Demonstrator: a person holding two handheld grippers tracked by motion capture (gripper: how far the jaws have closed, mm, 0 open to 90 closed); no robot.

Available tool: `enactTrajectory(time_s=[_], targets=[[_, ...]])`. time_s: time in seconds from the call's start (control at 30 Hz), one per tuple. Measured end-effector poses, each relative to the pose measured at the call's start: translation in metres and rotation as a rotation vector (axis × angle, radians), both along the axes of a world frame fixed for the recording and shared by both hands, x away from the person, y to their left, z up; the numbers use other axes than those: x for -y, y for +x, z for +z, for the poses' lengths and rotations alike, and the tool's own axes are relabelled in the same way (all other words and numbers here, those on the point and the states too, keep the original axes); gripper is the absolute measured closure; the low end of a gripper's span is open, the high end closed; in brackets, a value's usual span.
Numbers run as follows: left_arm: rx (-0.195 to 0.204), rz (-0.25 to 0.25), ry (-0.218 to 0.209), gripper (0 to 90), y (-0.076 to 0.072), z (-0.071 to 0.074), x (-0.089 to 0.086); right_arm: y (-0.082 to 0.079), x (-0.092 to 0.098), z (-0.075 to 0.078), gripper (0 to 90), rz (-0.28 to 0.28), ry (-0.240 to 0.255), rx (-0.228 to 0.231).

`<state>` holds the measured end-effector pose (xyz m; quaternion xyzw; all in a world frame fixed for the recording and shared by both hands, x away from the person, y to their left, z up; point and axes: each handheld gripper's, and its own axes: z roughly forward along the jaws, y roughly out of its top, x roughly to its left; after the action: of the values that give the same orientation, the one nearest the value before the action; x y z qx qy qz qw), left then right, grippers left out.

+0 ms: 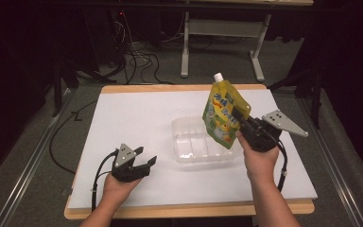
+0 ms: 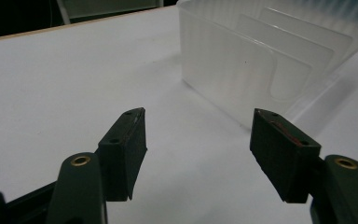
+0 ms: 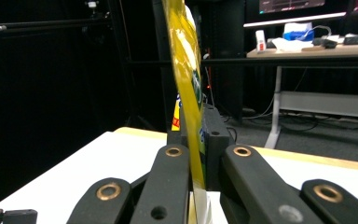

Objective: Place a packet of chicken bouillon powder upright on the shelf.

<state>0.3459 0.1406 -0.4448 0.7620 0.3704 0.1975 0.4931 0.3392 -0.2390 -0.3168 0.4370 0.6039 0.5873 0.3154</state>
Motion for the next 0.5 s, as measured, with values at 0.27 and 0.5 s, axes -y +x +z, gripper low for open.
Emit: enactTrajectory(time_s=[0.27,0.5], targets=[[0.008,-0.004,0.0,36.5,-0.001,0.002,-0.003,0.01,-0.029,-0.014,90.0,0.005,0.014,-0.029],[0.012,-0.024,0.013,36.0,-0.001,0.0,0.005,0.016,-0.046,-0.026,90.0,0.002,0.039,-0.032]])
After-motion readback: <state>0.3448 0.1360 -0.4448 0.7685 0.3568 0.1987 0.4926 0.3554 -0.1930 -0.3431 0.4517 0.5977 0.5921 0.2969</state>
